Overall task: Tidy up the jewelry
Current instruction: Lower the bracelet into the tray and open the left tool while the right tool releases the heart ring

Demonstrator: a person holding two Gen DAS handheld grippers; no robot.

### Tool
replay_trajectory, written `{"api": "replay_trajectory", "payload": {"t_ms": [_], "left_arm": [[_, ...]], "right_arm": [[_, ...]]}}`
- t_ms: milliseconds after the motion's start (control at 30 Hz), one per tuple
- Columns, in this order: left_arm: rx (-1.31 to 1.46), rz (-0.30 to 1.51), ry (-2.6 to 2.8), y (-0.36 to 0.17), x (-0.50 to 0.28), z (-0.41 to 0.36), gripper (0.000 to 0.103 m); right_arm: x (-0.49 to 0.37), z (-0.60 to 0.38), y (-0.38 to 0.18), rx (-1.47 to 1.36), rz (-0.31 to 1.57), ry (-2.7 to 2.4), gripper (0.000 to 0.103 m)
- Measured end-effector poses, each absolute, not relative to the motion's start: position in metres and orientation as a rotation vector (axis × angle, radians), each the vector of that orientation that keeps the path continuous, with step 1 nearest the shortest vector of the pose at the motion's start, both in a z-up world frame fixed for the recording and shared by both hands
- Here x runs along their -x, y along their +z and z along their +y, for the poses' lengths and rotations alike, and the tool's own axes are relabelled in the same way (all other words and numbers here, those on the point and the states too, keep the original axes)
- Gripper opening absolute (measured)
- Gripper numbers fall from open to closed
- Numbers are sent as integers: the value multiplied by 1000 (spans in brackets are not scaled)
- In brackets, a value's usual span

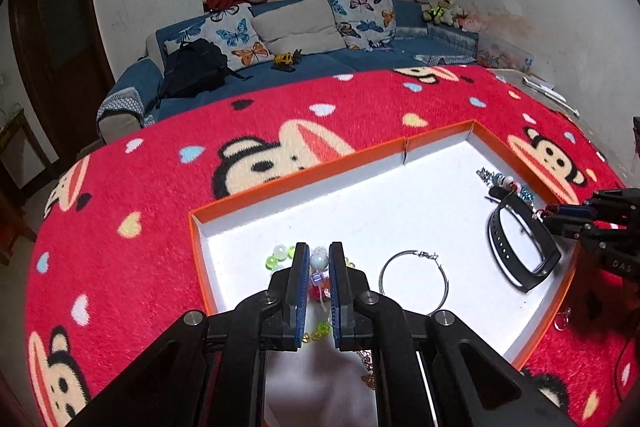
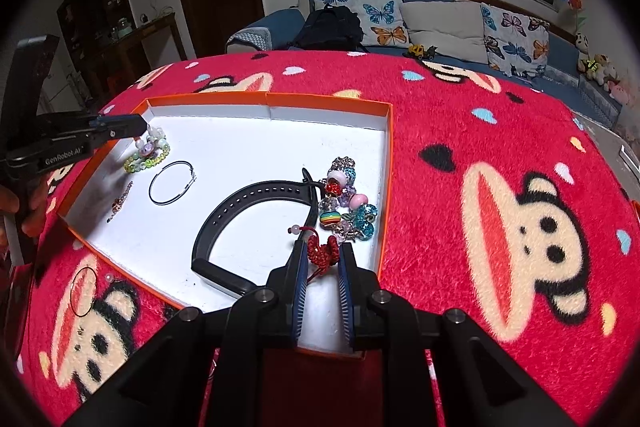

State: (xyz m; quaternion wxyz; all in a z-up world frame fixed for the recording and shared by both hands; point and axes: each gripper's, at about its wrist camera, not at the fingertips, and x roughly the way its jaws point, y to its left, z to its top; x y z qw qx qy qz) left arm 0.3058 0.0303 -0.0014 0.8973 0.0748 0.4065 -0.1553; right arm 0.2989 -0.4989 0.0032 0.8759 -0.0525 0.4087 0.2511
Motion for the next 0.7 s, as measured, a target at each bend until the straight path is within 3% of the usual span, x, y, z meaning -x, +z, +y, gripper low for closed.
{"api": "replay_trajectory", "payload": {"t_ms": [533, 700], "left_arm": [[-155, 866, -305, -17, -312, 27, 12], [-152, 865, -300, -17, -310, 29, 17]], "right_arm": [[-302, -498, 1, 111, 860, 526, 19], [-301, -495, 1, 131, 855, 519, 20]]}}
